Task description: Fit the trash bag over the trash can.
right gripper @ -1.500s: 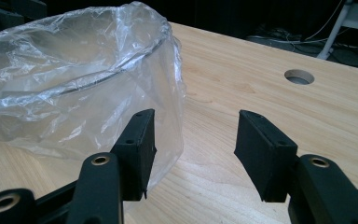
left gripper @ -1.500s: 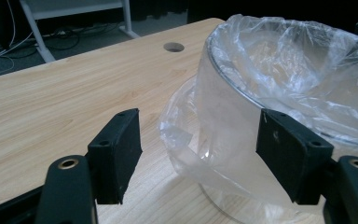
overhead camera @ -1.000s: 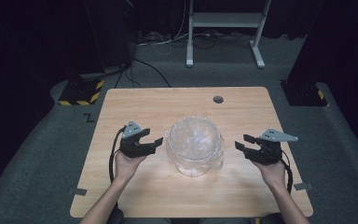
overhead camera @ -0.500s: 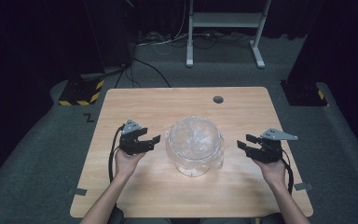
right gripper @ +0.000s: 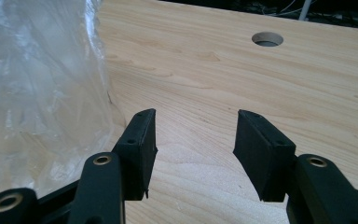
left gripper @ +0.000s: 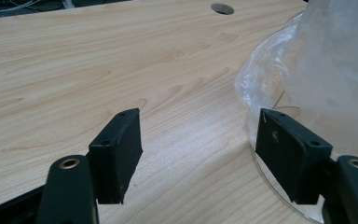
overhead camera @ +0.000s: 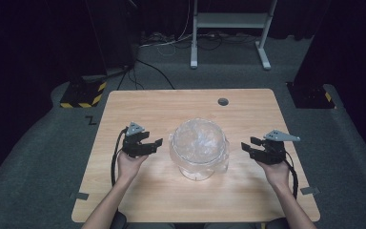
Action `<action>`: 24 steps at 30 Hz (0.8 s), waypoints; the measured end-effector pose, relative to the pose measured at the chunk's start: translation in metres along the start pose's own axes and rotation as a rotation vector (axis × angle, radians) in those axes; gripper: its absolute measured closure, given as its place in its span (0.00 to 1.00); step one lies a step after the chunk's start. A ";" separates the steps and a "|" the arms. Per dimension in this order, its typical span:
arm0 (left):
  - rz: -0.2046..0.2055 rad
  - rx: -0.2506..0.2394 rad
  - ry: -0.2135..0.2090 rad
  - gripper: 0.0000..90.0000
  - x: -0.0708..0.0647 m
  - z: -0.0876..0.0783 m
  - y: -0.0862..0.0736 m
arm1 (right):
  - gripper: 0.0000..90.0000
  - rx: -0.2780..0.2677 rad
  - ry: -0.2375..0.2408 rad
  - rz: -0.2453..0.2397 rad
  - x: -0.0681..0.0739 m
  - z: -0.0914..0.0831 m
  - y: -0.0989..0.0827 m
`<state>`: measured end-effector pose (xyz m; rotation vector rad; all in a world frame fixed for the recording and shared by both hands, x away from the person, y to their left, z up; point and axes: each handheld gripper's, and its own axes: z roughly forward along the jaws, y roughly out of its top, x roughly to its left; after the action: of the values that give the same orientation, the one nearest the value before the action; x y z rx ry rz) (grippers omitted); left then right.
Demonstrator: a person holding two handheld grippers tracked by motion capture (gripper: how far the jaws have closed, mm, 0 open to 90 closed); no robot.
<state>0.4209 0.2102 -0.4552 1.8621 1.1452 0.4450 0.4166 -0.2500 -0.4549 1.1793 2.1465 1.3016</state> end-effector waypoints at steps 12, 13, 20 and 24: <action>0.003 0.044 0.033 0.35 0.006 0.012 -0.005 | 0.55 0.033 -0.023 -0.003 -0.006 0.010 -0.006; 0.003 0.044 0.033 0.35 0.006 0.012 -0.005 | 0.55 0.033 -0.023 -0.003 -0.006 0.010 -0.006; -0.004 0.068 0.053 0.35 0.011 0.018 -0.010 | 0.55 0.048 -0.025 -0.007 -0.006 0.017 -0.008; 0.004 0.086 0.059 0.35 0.011 0.022 -0.012 | 0.55 0.058 -0.030 -0.020 -0.007 0.021 -0.009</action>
<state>0.4353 0.2111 -0.4784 1.9362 1.2172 0.4618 0.4303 -0.2460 -0.4739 1.1892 2.1824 1.2139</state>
